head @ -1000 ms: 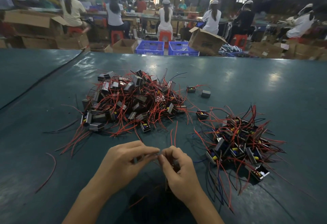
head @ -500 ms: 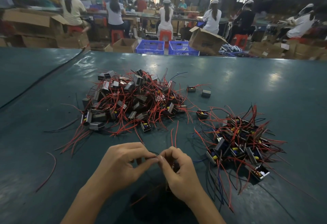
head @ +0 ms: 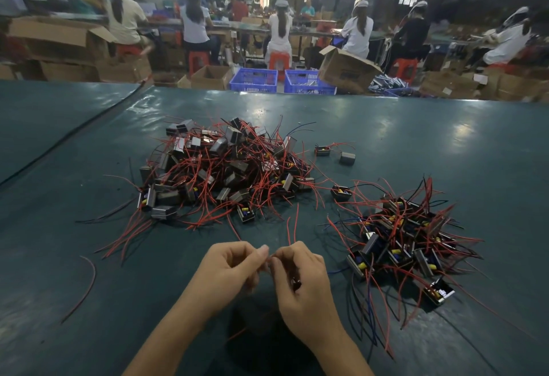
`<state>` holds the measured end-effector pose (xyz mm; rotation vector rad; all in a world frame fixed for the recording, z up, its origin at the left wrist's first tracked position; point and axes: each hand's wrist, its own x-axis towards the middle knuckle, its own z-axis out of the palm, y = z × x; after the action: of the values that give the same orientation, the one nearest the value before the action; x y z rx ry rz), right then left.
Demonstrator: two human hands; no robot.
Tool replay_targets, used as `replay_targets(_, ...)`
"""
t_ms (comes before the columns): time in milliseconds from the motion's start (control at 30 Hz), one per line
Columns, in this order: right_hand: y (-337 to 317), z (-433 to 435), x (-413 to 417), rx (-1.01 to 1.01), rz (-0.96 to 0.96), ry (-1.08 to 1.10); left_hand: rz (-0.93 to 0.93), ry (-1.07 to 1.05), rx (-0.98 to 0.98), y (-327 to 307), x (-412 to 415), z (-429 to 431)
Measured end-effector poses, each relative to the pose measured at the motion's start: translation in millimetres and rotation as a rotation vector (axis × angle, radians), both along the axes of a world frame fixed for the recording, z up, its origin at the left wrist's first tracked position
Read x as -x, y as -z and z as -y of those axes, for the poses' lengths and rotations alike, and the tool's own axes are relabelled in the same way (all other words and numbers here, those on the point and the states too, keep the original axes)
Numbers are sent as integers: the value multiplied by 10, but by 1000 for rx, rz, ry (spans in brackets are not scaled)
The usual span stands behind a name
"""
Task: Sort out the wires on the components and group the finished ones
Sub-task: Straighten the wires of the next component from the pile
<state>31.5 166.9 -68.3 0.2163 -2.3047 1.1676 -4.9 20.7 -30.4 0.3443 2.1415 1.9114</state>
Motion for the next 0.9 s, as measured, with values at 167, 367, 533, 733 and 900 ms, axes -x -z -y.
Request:
replay_targets(167,-55,-26,13,307,92,-141,-683,4,224,93,32,100)
replay_targets(367,-37,-42,4,347,162,-220,-1014,-35,335,140,77,167)
replay_targets(533,-36,-27,6,328,158,-188,-872,6,341,132,38,155)
replay_targets(733,15,-33,15,-110,-70,26,54,-137,-91,41,-15,-84)
replay_targets(900,27,-14,24,-123,-96,55,395,-26,-208,-6,-2,-45)
